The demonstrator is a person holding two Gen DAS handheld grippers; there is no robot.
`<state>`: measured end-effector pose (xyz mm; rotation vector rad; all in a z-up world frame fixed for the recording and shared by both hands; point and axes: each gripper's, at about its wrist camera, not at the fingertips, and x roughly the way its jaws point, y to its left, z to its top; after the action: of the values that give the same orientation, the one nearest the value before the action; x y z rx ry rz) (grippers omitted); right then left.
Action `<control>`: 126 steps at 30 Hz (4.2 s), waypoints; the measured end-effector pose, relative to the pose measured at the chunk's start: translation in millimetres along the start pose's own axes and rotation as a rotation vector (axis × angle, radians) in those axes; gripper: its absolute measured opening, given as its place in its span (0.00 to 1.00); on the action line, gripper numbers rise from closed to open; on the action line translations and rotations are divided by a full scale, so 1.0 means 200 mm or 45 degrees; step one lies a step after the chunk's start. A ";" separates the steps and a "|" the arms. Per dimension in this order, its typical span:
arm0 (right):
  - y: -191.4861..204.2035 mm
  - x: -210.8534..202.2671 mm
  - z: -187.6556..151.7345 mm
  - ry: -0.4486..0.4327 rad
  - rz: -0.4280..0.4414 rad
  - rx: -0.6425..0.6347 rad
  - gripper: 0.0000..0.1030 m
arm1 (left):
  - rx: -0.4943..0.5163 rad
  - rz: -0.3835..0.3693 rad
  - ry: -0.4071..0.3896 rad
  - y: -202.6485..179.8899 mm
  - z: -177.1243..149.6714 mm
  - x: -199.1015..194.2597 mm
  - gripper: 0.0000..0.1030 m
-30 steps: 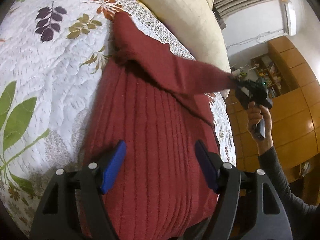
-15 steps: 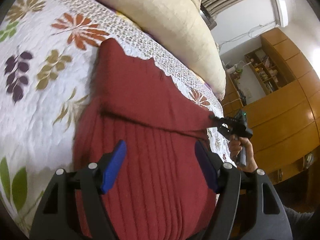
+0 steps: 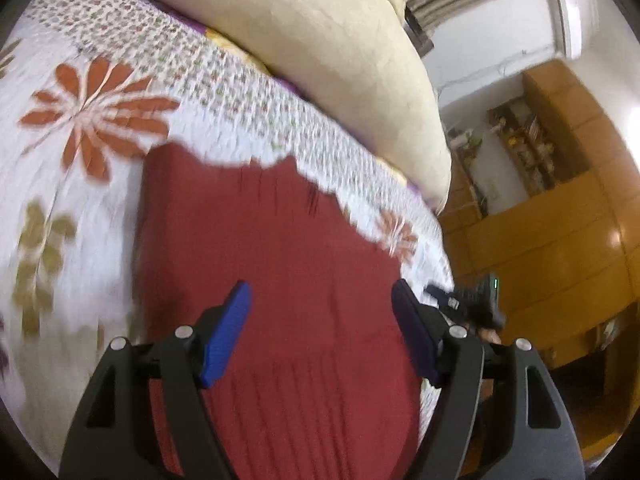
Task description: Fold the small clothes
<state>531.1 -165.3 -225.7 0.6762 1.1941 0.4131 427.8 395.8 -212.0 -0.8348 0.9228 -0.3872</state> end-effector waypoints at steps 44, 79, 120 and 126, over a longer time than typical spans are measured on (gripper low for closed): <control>-0.08 -0.11 -0.47 0.146 0.116 -0.099 0.33 | 0.003 0.083 0.114 0.21 -0.37 -0.23 0.75; -0.40 -0.42 -1.67 0.545 0.020 -0.048 0.63 | -0.012 0.128 0.587 0.33 -1.57 -0.40 0.79; -0.21 -0.80 -1.55 0.283 0.403 -0.017 0.06 | -0.342 -0.501 0.077 0.10 -1.32 -0.75 0.04; -0.05 -0.88 -1.28 0.141 0.477 -0.034 0.06 | -0.323 -0.563 -0.054 -0.02 -1.01 -0.73 0.04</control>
<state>231.6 -217.0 -161.0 0.8654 1.1636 0.7869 178.1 390.8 -196.8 -1.2817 0.7523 -0.6396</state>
